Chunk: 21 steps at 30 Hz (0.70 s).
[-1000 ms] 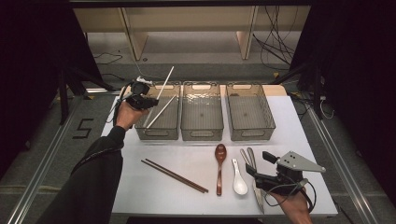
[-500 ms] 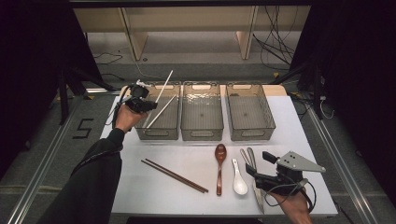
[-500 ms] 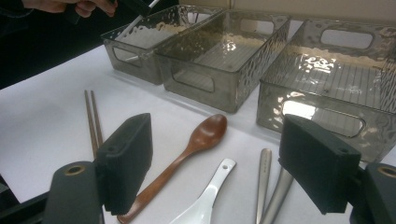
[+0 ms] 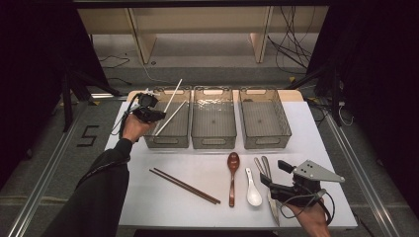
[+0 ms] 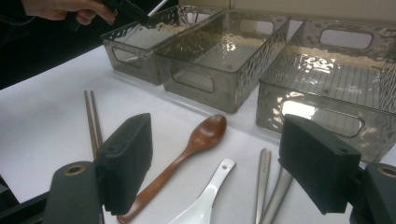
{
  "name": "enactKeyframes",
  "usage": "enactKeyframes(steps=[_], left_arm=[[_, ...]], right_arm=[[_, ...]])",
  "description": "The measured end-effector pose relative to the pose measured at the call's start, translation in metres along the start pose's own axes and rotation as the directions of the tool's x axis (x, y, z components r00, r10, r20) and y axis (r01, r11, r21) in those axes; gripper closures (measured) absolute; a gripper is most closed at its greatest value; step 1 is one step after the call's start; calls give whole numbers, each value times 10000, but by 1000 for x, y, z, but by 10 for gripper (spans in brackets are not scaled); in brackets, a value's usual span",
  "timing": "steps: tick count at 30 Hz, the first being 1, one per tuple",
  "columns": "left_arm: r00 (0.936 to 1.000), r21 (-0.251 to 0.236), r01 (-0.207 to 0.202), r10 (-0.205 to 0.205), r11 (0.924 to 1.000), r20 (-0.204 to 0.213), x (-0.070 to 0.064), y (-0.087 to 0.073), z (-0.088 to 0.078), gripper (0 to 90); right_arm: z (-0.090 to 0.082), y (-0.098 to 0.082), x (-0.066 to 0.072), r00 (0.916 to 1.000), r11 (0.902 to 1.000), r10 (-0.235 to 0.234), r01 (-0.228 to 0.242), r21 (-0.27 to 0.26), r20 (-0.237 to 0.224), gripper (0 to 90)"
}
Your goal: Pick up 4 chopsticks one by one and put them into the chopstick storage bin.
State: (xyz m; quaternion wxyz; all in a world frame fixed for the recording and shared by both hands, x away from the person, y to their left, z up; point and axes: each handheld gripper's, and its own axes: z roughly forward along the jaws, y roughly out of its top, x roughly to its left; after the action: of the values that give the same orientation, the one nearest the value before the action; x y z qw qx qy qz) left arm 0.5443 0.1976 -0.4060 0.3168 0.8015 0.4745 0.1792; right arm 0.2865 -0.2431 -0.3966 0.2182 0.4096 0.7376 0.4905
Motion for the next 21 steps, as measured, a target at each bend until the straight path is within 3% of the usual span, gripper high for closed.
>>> enactKeyframes(steps=[4, 21], left_arm=[[9999, 115, -114, 114, 9999, -17, -1, -1, 2, 827], [9996, 362, 225, -218, 9991, -180, 2, -7, 7, 803]], right_arm=[[0, 0, 0, 10000, 10000, -9, 9, -9, 4, 267], [0, 0, 0, 10000, 10000, 11, -11, 9, 12, 267]])
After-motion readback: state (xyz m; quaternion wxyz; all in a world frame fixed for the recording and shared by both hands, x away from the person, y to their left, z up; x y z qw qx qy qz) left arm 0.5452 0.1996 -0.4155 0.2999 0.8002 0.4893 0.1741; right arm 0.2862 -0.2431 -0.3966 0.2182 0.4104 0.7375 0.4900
